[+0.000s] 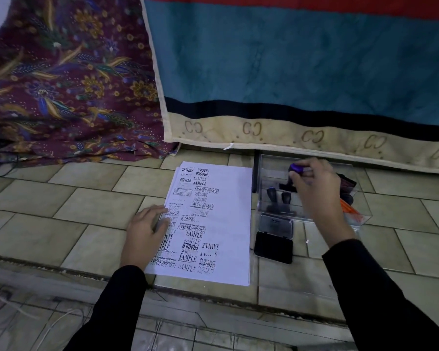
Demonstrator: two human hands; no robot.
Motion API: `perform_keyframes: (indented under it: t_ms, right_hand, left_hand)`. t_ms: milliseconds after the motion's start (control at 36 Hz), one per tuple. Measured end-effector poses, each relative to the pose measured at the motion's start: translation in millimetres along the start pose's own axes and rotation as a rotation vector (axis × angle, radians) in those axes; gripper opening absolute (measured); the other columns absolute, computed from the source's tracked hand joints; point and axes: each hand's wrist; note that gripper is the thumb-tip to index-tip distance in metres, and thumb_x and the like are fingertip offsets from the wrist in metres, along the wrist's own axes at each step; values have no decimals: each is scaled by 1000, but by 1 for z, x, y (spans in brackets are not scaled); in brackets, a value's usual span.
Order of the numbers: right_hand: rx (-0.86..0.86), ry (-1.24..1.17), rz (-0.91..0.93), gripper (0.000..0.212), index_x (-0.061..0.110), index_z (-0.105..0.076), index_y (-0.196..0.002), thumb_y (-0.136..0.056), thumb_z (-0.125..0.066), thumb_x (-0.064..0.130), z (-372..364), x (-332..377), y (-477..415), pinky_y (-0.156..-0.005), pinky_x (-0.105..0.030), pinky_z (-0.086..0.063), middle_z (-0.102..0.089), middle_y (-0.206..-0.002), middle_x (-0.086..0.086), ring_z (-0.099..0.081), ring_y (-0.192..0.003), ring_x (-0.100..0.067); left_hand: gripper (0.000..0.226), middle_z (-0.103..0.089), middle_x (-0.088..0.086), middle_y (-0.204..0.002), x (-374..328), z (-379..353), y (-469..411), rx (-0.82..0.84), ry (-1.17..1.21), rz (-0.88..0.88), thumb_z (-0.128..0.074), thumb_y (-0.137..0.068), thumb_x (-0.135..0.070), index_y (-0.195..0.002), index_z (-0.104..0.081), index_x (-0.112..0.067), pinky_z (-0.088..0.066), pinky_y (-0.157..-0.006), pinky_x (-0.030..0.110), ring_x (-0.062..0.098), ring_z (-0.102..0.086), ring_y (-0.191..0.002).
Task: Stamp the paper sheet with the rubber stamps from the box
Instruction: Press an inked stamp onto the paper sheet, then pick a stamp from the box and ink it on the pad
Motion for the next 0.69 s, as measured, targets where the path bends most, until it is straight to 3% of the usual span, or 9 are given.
perform_keyframes:
  t_ms: [139,306,472,583,694]
  right_hand:
    - [177,159,-94,21,8,-60,-105,-85,-66,12,-9,-20,-13,-69,-22,-41,-60,-97,-9,-56,-76,-17]
    - [308,218,-128,10,9,-58,-85,-85,-65,16,-22,-29,-15,-65,-26,-41,-63,-80,-10,-60,-76,-25]
    - [367,263,-139,13,8,-62,-84,-85,-66,19,-27,-29,-20,-51,-21,-33,-57,-77,-6,-53,-68,-18]
    - [364,211,-154,15,8,-68,-97,-89,-59,17,-24,-28,-25,-69,-19,-38,-66,-92,-9,-59,-82,-19]
    - [260,224,-160,21,7,-66,-106,-92,-51,11,-12,-36,-38,-74,-22,-40,-67,-101,-12,-60,-91,-24]
  left_hand:
    - [23,-64,-7,-118,3,-1,-1,2,0,-10,-62,-90,-24,-111,-69,-17,-43,-103,39,18,-57,-114]
    - [33,-64,-8,-119,2,0,0,9,19,17,-56,-87,-37,-112,-69,-19,-42,-106,43,16,-55,-116]
    - [32,-63,-11,-119,4,0,-1,16,5,18,-56,-87,-37,-112,-68,-22,-43,-104,47,17,-56,-115]
    - [33,-63,-9,-117,2,0,-1,5,10,5,-56,-86,-38,-111,-69,-19,-44,-103,46,17,-56,-113]
    - [33,-65,-6,-118,1,0,0,3,15,5,-56,-86,-37,-110,-69,-18,-44,-103,46,17,-57,-113]
Point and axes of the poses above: each hand's wrist, its own y-axis away from the middle knuckle, its own z-axis out of the back of the hand, x = y × z
